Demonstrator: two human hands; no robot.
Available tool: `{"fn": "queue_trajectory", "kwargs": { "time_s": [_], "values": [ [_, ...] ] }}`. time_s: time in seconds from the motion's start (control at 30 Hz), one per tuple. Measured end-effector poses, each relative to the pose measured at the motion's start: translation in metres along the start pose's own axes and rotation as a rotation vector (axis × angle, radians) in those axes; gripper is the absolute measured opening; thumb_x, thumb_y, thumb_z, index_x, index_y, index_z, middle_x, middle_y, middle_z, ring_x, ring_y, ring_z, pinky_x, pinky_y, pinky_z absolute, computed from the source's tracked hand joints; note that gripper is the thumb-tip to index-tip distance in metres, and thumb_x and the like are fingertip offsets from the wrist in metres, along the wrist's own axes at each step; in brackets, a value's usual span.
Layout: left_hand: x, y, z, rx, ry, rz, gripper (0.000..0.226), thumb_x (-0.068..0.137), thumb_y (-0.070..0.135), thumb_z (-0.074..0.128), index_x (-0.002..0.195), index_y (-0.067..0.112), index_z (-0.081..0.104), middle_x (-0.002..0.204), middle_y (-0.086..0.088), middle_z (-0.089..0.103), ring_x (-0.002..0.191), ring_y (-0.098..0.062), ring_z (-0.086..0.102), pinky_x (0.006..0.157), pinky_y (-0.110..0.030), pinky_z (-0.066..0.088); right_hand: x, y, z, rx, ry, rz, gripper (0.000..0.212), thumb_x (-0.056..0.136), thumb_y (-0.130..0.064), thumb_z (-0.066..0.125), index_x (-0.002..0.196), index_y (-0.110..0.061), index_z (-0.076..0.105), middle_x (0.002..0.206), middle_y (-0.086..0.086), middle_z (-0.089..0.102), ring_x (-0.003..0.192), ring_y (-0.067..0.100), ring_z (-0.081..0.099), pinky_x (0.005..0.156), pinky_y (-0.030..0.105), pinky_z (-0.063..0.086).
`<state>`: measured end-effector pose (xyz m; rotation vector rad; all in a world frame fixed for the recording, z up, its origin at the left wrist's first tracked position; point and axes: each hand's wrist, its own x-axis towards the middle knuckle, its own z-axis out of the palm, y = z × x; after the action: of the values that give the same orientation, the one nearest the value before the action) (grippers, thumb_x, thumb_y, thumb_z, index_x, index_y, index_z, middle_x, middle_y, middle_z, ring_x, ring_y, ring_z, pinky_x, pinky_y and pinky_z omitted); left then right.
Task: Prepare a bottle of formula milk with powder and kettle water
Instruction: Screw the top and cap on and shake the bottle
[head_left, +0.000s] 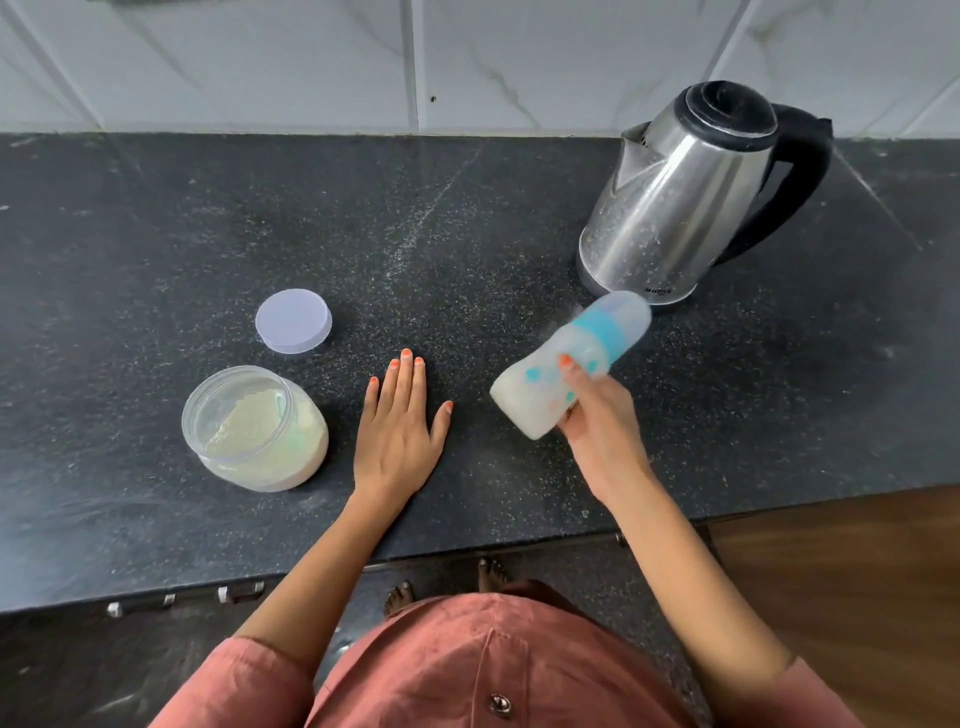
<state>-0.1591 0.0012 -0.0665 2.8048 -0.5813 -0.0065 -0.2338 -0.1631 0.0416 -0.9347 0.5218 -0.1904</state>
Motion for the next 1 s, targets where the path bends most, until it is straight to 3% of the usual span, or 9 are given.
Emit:
{"fn": "queue_trajectory", "kwargs": {
  "time_s": [0.13, 0.3, 0.37, 0.5, 0.6, 0.7, 0.77, 0.9, 1.0],
  "values": [
    [0.0, 0.0, 0.0, -0.002, 0.0, 0.0, 0.073, 0.088, 0.05, 0.011, 0.142, 0.003, 0.026, 0.151, -0.013, 0.023, 0.14, -0.026, 0.022, 0.113, -0.039, 0.011, -0.017, 0.008, -0.003, -0.462, -0.21, 0.052, 0.027, 0.059, -0.013, 0.077, 0.084, -0.017, 0.066, 0.076, -0.006, 0.072, 0.08, 0.012, 0.066, 0.077, 0.03, 0.055],
    [0.0, 0.0, 0.0, 0.001, -0.003, 0.001, 0.074, 0.088, 0.051, 0.009, 0.143, 0.004, 0.023, 0.152, -0.012, 0.02, 0.141, -0.025, 0.019, 0.113, -0.037, 0.009, 0.004, -0.003, 0.001, 0.121, 0.051, 0.002, 0.012, 0.085, -0.009, 0.054, 0.091, -0.016, 0.061, 0.078, -0.009, 0.073, 0.078, 0.005, 0.068, 0.075, 0.026, 0.055],
    [0.0, 0.001, 0.0, 0.0, 0.001, 0.001, 0.074, 0.088, 0.051, 0.009, 0.143, 0.003, 0.023, 0.152, -0.013, 0.021, 0.141, -0.025, 0.02, 0.113, -0.037, 0.009, 0.001, 0.0, 0.002, 0.074, 0.028, 0.023, 0.012, 0.086, -0.009, 0.053, 0.091, -0.016, 0.061, 0.078, -0.008, 0.073, 0.078, 0.006, 0.068, 0.075, 0.026, 0.055],
    [0.0, 0.0, 0.0, 0.003, 0.0, 0.003, 0.073, 0.088, 0.051, 0.01, 0.143, 0.003, 0.024, 0.152, -0.013, 0.021, 0.14, -0.026, 0.021, 0.113, -0.038, 0.009, -0.019, 0.009, -0.001, -0.421, -0.182, 0.083, 0.017, 0.073, -0.002, 0.064, 0.082, -0.016, 0.065, 0.072, -0.007, 0.071, 0.077, 0.011, 0.065, 0.074, 0.028, 0.054],
    [0.0, 0.0, 0.0, 0.006, 0.0, 0.004, 0.073, 0.089, 0.051, 0.009, 0.143, 0.003, 0.023, 0.152, -0.013, 0.02, 0.141, -0.025, 0.02, 0.113, -0.037, 0.008, -0.007, 0.0, -0.001, -0.09, -0.099, 0.063, 0.021, 0.067, -0.013, 0.063, 0.089, -0.013, 0.064, 0.079, -0.005, 0.072, 0.079, 0.01, 0.067, 0.071, 0.027, 0.057],
    [0.0, 0.0, 0.0, 0.011, 0.0, 0.003, 0.074, 0.088, 0.051, 0.008, 0.143, 0.004, 0.021, 0.152, -0.013, 0.019, 0.141, -0.025, 0.018, 0.113, -0.037, 0.007, 0.01, -0.007, -0.002, 0.269, 0.068, -0.011, 0.018, 0.081, -0.018, 0.056, 0.098, -0.016, 0.06, 0.087, -0.005, 0.073, 0.085, 0.008, 0.067, 0.08, 0.029, 0.056],
    [0.0, 0.0, 0.0, 0.011, -0.002, 0.003, 0.074, 0.088, 0.051, 0.008, 0.143, 0.004, 0.021, 0.153, -0.012, 0.018, 0.141, -0.025, 0.018, 0.113, -0.037, 0.007, 0.006, -0.003, -0.001, 0.152, 0.029, 0.001, 0.016, 0.082, -0.014, 0.055, 0.097, -0.016, 0.061, 0.085, -0.006, 0.073, 0.084, 0.009, 0.067, 0.079, 0.028, 0.056],
    [0.0, 0.0, 0.001, 0.007, -0.001, 0.001, 0.074, 0.088, 0.051, 0.009, 0.143, 0.004, 0.023, 0.152, -0.013, 0.02, 0.141, -0.025, 0.02, 0.113, -0.037, 0.008, -0.015, 0.008, -0.004, -0.37, -0.21, 0.071, 0.027, 0.061, -0.004, 0.075, 0.083, -0.014, 0.066, 0.073, -0.006, 0.072, 0.076, 0.011, 0.066, 0.068, 0.021, 0.055],
    [0.0, 0.0, 0.0, -0.001, 0.001, 0.003, 0.073, 0.088, 0.051, 0.009, 0.143, 0.004, 0.022, 0.152, -0.013, 0.019, 0.141, -0.025, 0.019, 0.113, -0.037, 0.008, -0.005, 0.0, -0.003, -0.068, -0.101, 0.05, 0.029, 0.064, -0.015, 0.075, 0.091, -0.014, 0.064, 0.082, -0.004, 0.072, 0.079, 0.008, 0.068, 0.071, 0.024, 0.057]
  ]
}}
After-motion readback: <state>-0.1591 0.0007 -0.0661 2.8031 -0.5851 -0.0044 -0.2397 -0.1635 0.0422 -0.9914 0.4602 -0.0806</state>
